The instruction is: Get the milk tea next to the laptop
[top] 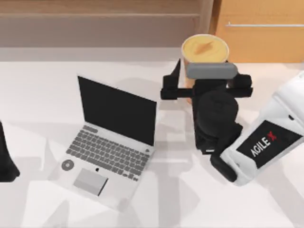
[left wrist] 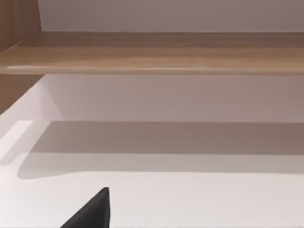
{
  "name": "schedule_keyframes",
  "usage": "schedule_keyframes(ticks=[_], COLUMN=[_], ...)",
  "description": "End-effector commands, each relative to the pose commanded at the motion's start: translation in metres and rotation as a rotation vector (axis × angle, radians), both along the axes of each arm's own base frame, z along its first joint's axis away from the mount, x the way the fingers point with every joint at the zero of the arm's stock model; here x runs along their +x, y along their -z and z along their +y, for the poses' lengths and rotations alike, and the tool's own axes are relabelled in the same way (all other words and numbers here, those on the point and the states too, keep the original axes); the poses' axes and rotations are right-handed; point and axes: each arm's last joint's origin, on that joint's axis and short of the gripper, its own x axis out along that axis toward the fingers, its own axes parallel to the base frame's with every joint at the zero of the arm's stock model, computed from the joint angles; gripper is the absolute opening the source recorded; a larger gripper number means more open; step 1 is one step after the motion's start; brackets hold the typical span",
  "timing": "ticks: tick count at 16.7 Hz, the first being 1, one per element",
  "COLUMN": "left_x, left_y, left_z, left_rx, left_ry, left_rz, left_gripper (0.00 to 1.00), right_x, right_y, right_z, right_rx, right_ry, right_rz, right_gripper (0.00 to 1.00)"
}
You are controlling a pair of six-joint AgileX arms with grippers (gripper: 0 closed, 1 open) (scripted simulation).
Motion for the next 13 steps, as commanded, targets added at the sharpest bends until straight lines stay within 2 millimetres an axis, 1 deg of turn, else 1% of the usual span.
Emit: schedule_keyframes(ticks=[2, 3, 7, 13], left_x=[0.0, 0.0, 0.0, 0.0], left_y=[0.0, 0.0, 0.0, 0.0], left_z=[0.0, 0.0, 0.0, 0.0], left_rx=[0.0, 0.0, 0.0, 0.0], left_ry=[0.0, 0.0, 0.0, 0.0], left_rz=[0.0, 0.0, 0.0, 0.0], left_gripper=[1.0, 1.0, 1.0, 1.0], right_x=[0.0074, 0.009, 0.0092, 0.0092], right_y=[0.0112, 0.0132, 0.0135, 0.0135], right_z=[-0.0012, -0.0014, -0.0015, -0.0015], right_rx=[0.0, 0.0, 0.0, 0.0], right_ry=[0.001, 0.001, 0.001, 0.001], right_rz=[0.002, 0.001, 0.001, 0.001], right_gripper=[1.0, 1.0, 1.0, 0.55])
